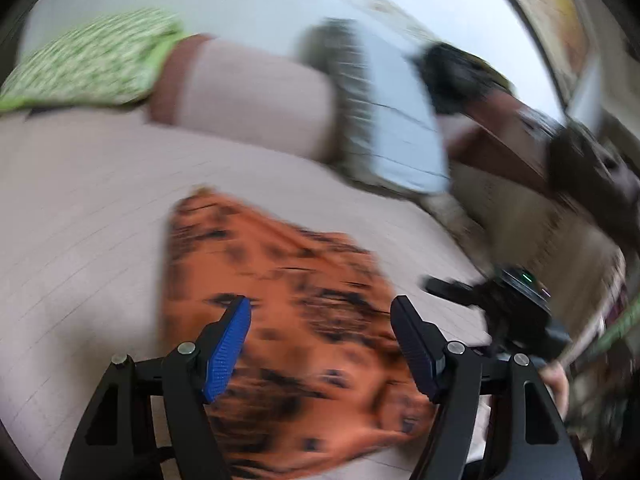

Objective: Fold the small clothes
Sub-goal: 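Release the blouse and smooth the folded bundle with both grippers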

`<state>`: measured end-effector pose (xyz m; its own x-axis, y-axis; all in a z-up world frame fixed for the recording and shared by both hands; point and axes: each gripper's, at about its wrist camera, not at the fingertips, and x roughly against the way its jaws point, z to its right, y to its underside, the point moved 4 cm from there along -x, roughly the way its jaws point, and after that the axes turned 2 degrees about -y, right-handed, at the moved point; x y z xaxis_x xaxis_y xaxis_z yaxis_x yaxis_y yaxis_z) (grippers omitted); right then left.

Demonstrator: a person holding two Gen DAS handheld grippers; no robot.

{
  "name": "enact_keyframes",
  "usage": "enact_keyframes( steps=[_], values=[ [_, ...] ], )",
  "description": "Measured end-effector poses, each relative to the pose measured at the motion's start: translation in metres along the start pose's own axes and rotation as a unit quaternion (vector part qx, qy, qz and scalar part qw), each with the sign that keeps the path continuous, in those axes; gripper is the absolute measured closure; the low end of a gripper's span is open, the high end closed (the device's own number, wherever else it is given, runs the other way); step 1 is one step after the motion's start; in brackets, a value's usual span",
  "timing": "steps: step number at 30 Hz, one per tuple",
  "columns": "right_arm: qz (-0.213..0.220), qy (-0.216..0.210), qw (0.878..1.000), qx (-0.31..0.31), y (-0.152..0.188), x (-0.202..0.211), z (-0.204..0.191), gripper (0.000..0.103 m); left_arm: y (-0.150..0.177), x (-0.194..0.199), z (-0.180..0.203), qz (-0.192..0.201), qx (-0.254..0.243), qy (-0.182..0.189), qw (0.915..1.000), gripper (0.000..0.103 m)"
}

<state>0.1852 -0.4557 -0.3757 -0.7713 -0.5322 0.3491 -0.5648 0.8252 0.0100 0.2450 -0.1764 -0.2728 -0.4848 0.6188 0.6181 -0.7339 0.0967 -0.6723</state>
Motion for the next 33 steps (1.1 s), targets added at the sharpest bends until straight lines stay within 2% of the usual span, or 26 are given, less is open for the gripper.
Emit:
enact_keyframes(
  steps=[2,4,6,9,11,12,13,16,17,20,22,23,24,26,28,29,30,31,33],
  values=[
    [-0.004,0.012,1.000,0.001,0.000,-0.008,0.000,0.029,0.009,-0.006,-0.030,-0.009,0.032,-0.031,0.9990,0.030],
    [-0.010,0.023,1.000,0.011,0.002,-0.019,-0.003,0.029,0.017,-0.013,-0.047,-0.044,0.049,-0.050,0.9966,0.031],
    [-0.011,0.028,0.999,0.022,0.005,-0.028,-0.008,0.029,0.018,-0.022,-0.050,-0.067,0.040,-0.068,0.9946,0.031],
    [-0.015,0.036,0.998,0.044,0.013,-0.043,-0.018,0.030,0.022,-0.023,-0.049,-0.069,0.015,-0.087,0.9937,0.031],
    [0.001,0.073,0.993,0.097,0.022,-0.048,-0.028,0.058,0.026,-0.023,-0.040,-0.071,-0.013,-0.088,0.9935,0.030],
    [0.006,0.094,0.988,0.122,0.026,-0.050,-0.031,0.081,0.029,-0.023,-0.034,-0.077,-0.030,-0.085,0.9930,0.030],
    [0.016,0.121,0.982,0.146,0.029,-0.050,-0.034,0.082,0.032,-0.020,-0.032,-0.076,-0.042,-0.087,0.9924,0.030],
    [0.062,0.131,0.974,0.174,0.038,-0.035,-0.043,0.087,0.039,-0.014,-0.020,-0.068,-0.075,-0.084,0.9913,0.030],
    [0.081,0.132,0.969,0.192,0.041,-0.027,-0.051,0.088,0.039,-0.014,-0.016,-0.067,-0.079,-0.074,0.9919,0.030],
    [0.148,0.130,0.944,0.264,0.058,0.007,-0.078,0.088,0.044,-0.008,-0.003,-0.063,-0.092,-0.039,0.9930,0.030],
    [0.160,0.140,0.935,0.282,0.064,0.021,-0.080,0.088,0.050,-0.007,0.003,-0.065,-0.113,-0.049,0.9903,0.028],
    [0.145,0.151,0.939,0.272,0.060,0.018,-0.073,0.086,0.053,-0.011,0.004,-0.070,-0.126,-0.064,0.9875,0.026],
    [0.100,0.169,0.950,0.242,0.052,0.007,-0.053,0.084,0.057,-0.015,0.003,-0.079,-0.141,-0.086,0.9832,0.026],
    [0.039,0.198,0.969,0.143,0.041,-0.008,-0.014,0.082,0.064,-0.022,0.001,-0.095,-0.157,-0.110,0.9769,0.023],
    [0.040,0.136,0.989,0.050,0.031,0.003,0.006,0.073,0.067,-0.020,0.000,-0.093,-0.149,-0.107,0.9787,0.023],
    [0.047,0.130,0.989,0.042,0.028,0.010,0.005,0.071,0.069,-0.019,-0.001,-0.096,-0.146,-0.102,0.9794,0.022],
    [0.062,0.135,0.987,0.052,0.024,0.017,0.001,0.064,0.070,-0.020,-0.003,-0.097,-0.146,-0.100,0.9795,0.022],
    [0.081,0.143,0.984,0.071,0.022,0.023,-0.007,0.055,0.069,-0.018,-0.003,-0.100,-0.145,-0.100,0.9794,0.022],
    [0.126,0.149,0.975,0.103,0.019,0.030,-0.023,0.044,0.071,-0.017,-0.007,-0.107,-0.137,-0.093,0.9804,0.022]
  ],
)
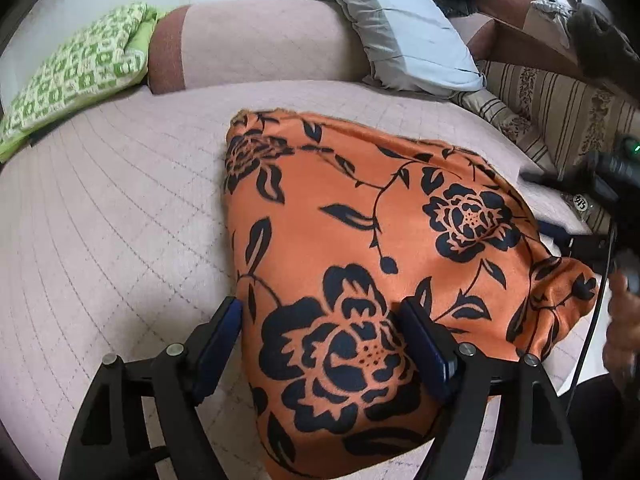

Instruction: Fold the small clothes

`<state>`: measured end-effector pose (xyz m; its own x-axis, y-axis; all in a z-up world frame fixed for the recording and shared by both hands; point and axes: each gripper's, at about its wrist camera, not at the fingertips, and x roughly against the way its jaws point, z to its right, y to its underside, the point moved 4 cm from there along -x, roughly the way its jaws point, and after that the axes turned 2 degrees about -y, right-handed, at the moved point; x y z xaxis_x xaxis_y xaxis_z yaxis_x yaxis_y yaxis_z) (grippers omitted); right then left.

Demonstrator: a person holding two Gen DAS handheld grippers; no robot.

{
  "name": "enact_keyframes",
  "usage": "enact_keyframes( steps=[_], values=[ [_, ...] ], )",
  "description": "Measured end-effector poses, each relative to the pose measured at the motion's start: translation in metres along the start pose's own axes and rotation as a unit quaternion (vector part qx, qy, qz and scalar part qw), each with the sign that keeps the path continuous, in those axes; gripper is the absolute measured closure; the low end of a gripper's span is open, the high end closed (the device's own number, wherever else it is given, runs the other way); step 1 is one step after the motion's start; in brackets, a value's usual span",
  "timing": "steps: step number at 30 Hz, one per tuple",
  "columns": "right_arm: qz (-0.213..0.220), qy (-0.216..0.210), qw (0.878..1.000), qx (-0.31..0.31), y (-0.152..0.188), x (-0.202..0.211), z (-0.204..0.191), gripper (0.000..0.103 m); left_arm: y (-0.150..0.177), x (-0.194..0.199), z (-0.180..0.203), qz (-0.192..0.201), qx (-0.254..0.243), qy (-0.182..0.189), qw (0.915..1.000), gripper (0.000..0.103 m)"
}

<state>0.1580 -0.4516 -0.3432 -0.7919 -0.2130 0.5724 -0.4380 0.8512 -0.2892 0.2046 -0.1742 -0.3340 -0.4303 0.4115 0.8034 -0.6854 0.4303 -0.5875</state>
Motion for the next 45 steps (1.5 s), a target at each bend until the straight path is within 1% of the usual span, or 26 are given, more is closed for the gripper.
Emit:
enact_keyframes(
  steps=[1,3,4,6,8,11,12,13,14,16,17,20,22,24,25,26,27,29,31,33,35,37,40,42,43,45],
  values=[
    [0.019,0.003,1.000,0.013,-0.003,0.004,-0.005,0.042,0.002,-0.001,-0.001,-0.004,0.009,0.009,0.9999,0.022],
    [0.029,-0.001,0.999,0.031,-0.012,0.005,-0.016,0.038,0.003,-0.002,-0.002,-0.011,0.025,0.027,0.9993,0.022],
    [0.019,-0.005,0.999,0.039,-0.015,-0.003,-0.024,0.038,0.005,0.000,-0.003,-0.013,0.030,0.032,0.9989,0.022],
    [0.003,0.007,0.999,0.053,-0.020,-0.018,-0.034,0.038,0.003,-0.006,-0.009,-0.016,0.034,0.040,0.9985,0.022],
    [-0.018,0.030,0.997,0.068,-0.026,-0.033,-0.034,0.038,0.002,-0.006,-0.007,-0.013,0.024,0.038,0.9989,0.022],
    [-0.055,0.039,0.994,0.091,-0.029,-0.059,-0.034,0.038,0.001,-0.004,-0.004,-0.008,0.006,0.029,0.9995,0.022],
    [-0.068,0.043,0.991,0.103,-0.028,-0.068,-0.035,0.050,0.000,-0.004,-0.004,-0.007,0.003,0.026,0.9996,0.022],
    [-0.076,0.061,0.987,0.124,-0.028,-0.078,-0.038,0.081,0.000,-0.004,-0.003,-0.007,0.002,0.024,0.9997,0.022],
    [-0.077,0.074,0.985,0.136,-0.028,-0.082,-0.038,0.084,-0.001,-0.003,-0.002,-0.007,0.003,0.023,0.9997,0.022],
    [-0.074,0.076,0.984,0.142,-0.030,-0.088,-0.044,0.090,-0.004,-0.002,-0.003,-0.001,0.005,0.016,0.9999,0.022],
    [-0.064,0.078,0.983,0.153,-0.032,-0.087,-0.050,0.090,-0.005,-0.002,-0.002,0.005,0.004,0.010,0.9999,0.022],
    [-0.007,0.075,0.972,0.221,-0.037,-0.075,-0.081,0.091,-0.009,0.000,0.006,0.022,-0.006,-0.012,0.9997,0.022],
    [0.009,0.073,0.967,0.242,-0.040,-0.078,-0.092,0.091,-0.010,-0.002,0.011,0.026,-0.011,-0.027,0.9992,0.022],
    [-0.008,0.093,0.969,0.227,-0.047,-0.094,-0.079,0.091,-0.010,-0.005,0.013,0.025,-0.013,-0.035,0.9990,0.022],
    [-0.023,0.112,0.971,0.210,-0.050,-0.105,-0.063,0.090,-0.010,-0.006,0.013,0.024,-0.014,-0.035,0.9990,0.021],
    [-0.044,0.120,0.973,0.191,-0.052,-0.117,-0.051,0.088,-0.011,-0.008,0.014,0.022,-0.014,-0.036,0.9990,0.021],
    [-0.069,0.111,0.979,0.159,-0.054,-0.125,-0.035,0.088,-0.011,-0.008,0.014,0.023,-0.014,-0.038,0.9989,0.021],
    [-0.076,0.080,0.987,0.120,-0.061,-0.118,-0.027,0.084,-0.012,-0.008,0.014,0.024,-0.015,-0.044,0.9986,0.020],
    [-0.080,0.080,0.987,0.113,-0.063,-0.109,-0.028,0.077,-0.012,-0.008,0.012,0.026,-0.010,-0.041,0.9988,0.020],
    [-0.071,0.096,0.985,0.122,-0.062,-0.100,-0.031,0.077,-0.012,-0.007,0.012,0.026,-0.008,-0.043,0.9987,0.020],
    [-0.059,0.102,0.985,0.129,-0.060,-0.086,-0.036,0.077,-0.012,-0.007,0.011,0.027,-0.008,-0.046,0.9985,0.020],
    [-0.030,0.107,0.983,0.143,-0.060,-0.068,-0.047,0.077,-0.010,-0.007,0.012,0.028,-0.008,-0.049,0.9983,0.020],
    [0.020,0.121,0.976,0.181,-0.058,-0.038,-0.061,0.077,-0.009,-0.007,0.014,0.029,-0.005,-0.052,0.9982,0.020],
    [0.040,0.098,0.977,0.188,-0.059,-0.028,-0.071,0.077,-0.008,-0.006,0.015,0.029,-0.001,-0.053,0.9982,0.020],
    [0.035,0.078,0.979,0.186,-0.057,-0.028,-0.075,0.077,-0.008,-0.007,0.015,0.029,0.000,-0.053,0.9982,0.020],
    [0.022,0.056,0.981,0.182,-0.055,-0.033,-0.078,0.077,-0.008,-0.006,0.016,0.029,0.001,-0.055,0.9981,0.020]
  ],
)
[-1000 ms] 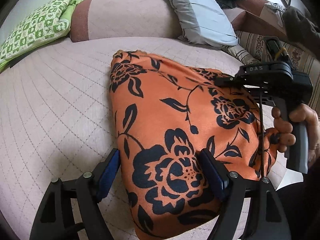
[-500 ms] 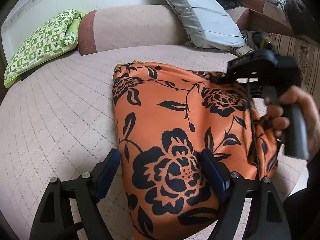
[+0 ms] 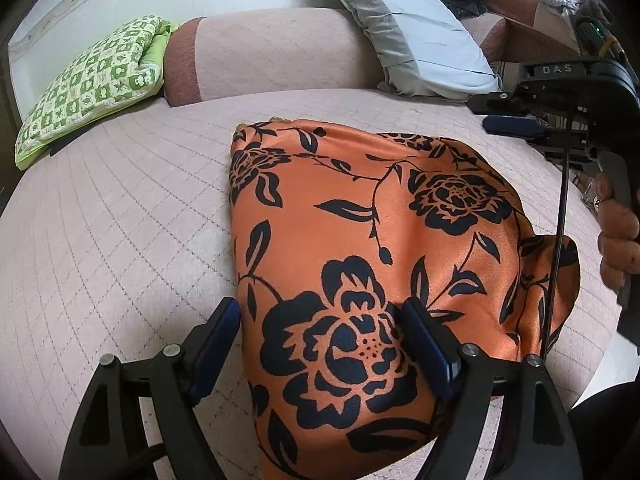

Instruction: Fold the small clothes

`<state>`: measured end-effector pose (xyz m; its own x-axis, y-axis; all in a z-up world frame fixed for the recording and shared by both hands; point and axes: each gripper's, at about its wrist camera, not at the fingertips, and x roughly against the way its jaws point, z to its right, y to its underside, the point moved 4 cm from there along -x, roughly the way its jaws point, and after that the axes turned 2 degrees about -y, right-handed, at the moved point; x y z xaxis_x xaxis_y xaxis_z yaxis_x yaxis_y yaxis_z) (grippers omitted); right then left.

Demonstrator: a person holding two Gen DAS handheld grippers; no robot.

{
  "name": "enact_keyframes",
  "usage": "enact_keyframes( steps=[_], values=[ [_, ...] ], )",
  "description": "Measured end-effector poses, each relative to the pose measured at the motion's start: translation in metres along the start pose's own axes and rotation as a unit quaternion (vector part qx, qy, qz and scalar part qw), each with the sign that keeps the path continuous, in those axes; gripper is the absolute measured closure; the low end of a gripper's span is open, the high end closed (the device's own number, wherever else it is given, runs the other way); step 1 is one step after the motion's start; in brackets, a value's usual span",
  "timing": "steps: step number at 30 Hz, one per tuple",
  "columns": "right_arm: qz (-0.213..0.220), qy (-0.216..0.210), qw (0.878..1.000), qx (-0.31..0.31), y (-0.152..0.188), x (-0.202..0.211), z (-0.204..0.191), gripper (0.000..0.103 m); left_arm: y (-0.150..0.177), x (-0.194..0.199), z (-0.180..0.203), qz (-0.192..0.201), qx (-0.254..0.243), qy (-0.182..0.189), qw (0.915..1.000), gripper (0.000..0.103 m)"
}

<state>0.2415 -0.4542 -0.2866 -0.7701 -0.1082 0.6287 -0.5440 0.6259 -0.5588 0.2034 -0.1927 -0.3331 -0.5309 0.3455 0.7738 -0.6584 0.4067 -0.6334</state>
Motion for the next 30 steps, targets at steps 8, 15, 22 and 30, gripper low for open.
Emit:
enact_keyframes(
  steps=[8,15,22,30],
  values=[
    [-0.047,-0.013,0.999,0.017,0.009,-0.036,-0.021,0.077,0.000,-0.001,0.000,0.000,-0.005,-0.001,1.0000,0.019],
    [-0.106,0.042,0.993,-0.007,0.019,-0.071,0.000,0.077,-0.001,-0.003,0.000,0.000,-0.005,0.000,1.0000,0.018],
    [-0.122,0.047,0.991,-0.024,0.024,-0.076,0.022,0.079,-0.001,-0.004,-0.001,-0.001,-0.006,0.001,1.0000,0.017],
    [-0.121,0.030,0.991,-0.046,0.026,-0.071,0.035,0.080,0.000,-0.005,-0.004,0.000,-0.011,0.000,0.9999,0.017]
  ],
)
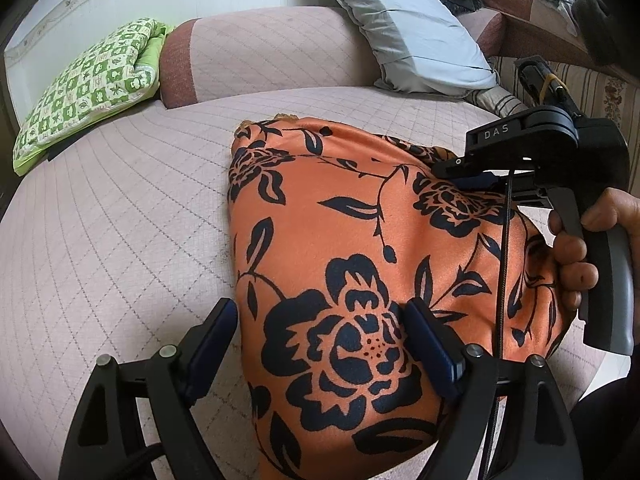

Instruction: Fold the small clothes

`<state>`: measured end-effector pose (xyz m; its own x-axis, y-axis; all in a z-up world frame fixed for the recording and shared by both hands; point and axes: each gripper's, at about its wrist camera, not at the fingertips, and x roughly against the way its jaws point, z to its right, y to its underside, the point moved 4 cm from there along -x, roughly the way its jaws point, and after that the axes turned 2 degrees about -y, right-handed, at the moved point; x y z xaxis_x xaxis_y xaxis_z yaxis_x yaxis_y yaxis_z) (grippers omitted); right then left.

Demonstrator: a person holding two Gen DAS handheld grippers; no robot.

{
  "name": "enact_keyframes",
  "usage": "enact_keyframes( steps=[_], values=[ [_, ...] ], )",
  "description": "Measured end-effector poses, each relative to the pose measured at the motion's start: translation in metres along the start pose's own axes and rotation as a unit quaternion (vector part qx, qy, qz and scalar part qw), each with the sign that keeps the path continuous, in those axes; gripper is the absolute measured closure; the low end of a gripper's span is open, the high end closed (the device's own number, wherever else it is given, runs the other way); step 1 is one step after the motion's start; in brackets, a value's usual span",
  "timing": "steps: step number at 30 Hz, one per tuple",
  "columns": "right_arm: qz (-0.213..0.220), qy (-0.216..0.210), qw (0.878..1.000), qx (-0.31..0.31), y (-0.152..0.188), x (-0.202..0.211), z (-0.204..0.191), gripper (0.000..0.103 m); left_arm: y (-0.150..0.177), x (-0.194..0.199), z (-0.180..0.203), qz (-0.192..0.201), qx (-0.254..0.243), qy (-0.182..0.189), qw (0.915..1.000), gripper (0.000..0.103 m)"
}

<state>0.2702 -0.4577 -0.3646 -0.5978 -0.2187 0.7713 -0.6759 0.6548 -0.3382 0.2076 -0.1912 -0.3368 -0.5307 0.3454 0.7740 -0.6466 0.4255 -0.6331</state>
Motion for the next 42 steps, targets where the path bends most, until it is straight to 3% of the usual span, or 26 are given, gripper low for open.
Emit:
enact_keyframes(
  steps=[9,17,23,30,33,36,38,39,40,42],
  values=[
    [0.032,0.007,0.999,0.028,0.025,0.051,-0.015,0.077,-0.001,-0.002,0.001,-0.005,0.010,-0.003,0.9999,0.016],
    [0.022,-0.012,0.998,0.057,0.068,0.081,-0.020,0.077,0.002,-0.001,0.007,0.003,0.010,-0.018,0.9998,0.015],
    [-0.006,0.031,0.996,0.083,0.092,0.077,-0.010,0.076,0.006,0.001,0.006,0.000,0.020,-0.021,0.9996,0.015],
    [0.001,0.068,0.989,0.131,0.111,0.073,-0.005,0.073,0.012,0.004,0.003,-0.003,0.025,-0.020,0.9995,0.015],
    [0.002,0.057,0.990,0.126,0.110,0.077,-0.004,0.072,0.011,0.007,0.002,-0.002,0.021,-0.021,0.9996,0.015],
    [-0.006,0.015,0.996,0.082,0.103,0.088,0.004,0.070,0.005,0.019,-0.001,0.016,0.015,-0.015,0.9996,0.015],
    [0.007,-0.015,0.998,0.053,0.096,0.099,0.011,0.056,-0.001,0.028,-0.007,0.037,0.018,-0.013,0.9991,0.015],
    [0.017,-0.023,0.999,0.041,0.092,0.103,0.015,0.032,-0.006,0.033,-0.014,0.049,0.023,-0.011,0.9985,0.015],
    [0.030,-0.027,0.999,0.029,0.089,0.109,0.019,0.025,-0.009,0.035,-0.019,0.054,0.028,-0.008,0.9981,0.015],
    [0.058,-0.039,0.997,0.013,0.080,0.120,0.027,0.025,-0.016,0.035,-0.032,0.057,0.048,-0.003,0.9972,0.015]
  ],
)
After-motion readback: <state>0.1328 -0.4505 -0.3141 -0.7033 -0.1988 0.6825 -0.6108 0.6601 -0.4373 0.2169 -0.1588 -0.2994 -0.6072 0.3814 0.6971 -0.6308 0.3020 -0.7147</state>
